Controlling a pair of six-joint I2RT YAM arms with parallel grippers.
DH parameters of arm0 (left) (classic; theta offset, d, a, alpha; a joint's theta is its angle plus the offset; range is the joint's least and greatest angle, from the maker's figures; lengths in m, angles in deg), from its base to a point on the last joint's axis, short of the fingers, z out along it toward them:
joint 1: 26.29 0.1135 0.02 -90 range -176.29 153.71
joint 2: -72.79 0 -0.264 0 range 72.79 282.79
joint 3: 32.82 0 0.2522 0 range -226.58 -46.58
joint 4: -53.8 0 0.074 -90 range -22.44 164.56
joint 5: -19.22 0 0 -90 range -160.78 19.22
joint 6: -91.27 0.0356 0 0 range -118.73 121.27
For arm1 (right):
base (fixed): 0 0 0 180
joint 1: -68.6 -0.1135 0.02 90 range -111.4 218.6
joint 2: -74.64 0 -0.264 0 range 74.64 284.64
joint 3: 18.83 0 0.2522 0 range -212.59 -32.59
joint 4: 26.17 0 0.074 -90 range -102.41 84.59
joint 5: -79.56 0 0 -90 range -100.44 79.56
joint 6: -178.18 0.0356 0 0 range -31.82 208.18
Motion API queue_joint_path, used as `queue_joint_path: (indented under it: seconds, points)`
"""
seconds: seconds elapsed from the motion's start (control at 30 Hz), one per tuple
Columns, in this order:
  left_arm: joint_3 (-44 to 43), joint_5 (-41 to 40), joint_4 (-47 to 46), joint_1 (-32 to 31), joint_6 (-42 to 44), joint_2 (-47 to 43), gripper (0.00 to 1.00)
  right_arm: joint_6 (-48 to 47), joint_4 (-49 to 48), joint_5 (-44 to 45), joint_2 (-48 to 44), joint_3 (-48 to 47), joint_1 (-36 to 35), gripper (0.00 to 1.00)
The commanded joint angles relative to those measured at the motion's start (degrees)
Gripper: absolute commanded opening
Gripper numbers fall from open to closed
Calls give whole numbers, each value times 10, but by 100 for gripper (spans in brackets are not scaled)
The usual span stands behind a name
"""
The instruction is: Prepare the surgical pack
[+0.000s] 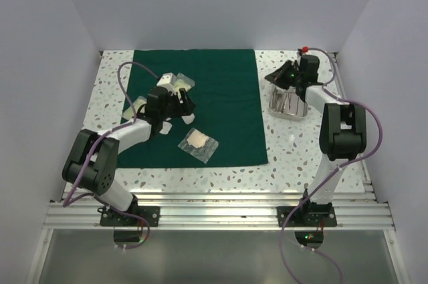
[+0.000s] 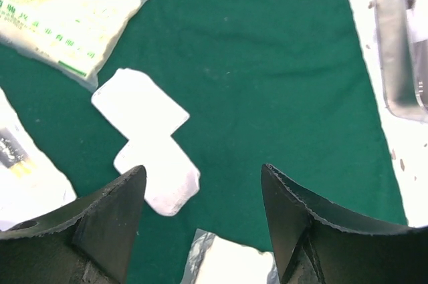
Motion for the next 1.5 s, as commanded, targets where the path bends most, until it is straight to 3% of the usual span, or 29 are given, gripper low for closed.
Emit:
queue_joint_path:
  seconds: [0.0,0.13,0.47,0.5,0.53,0.57,0.63,0.73,1.0,1.47]
  points:
    - [-28,-24,19,-1,-1,16,73,-25,62,47,-25,-31,19,0]
    - [-31,-30,24,-1,-1,18,74,-25,74,64,-14,-41,66,0]
    - [-37,-38,29,-1,0,31,76,-36,111,97,47,-104,91,2]
    - [-38,-39,29,-1,0,34,76,-38,119,99,59,-112,91,6]
    - [-40,-43,33,-1,0,36,76,-40,134,104,63,-120,92,21]
    - [-42,-47,35,-1,2,38,76,-44,141,116,64,-129,91,30]
    - [-49,-54,45,-1,2,45,76,-54,156,125,57,-132,92,42]
    - [-59,-58,55,0,4,55,76,-66,159,150,28,-123,90,51]
    - [-79,-77,79,0,4,82,77,-95,178,196,-73,-73,70,55]
    - [-125,-89,128,0,1,147,56,-111,168,190,-144,-14,-35,50]
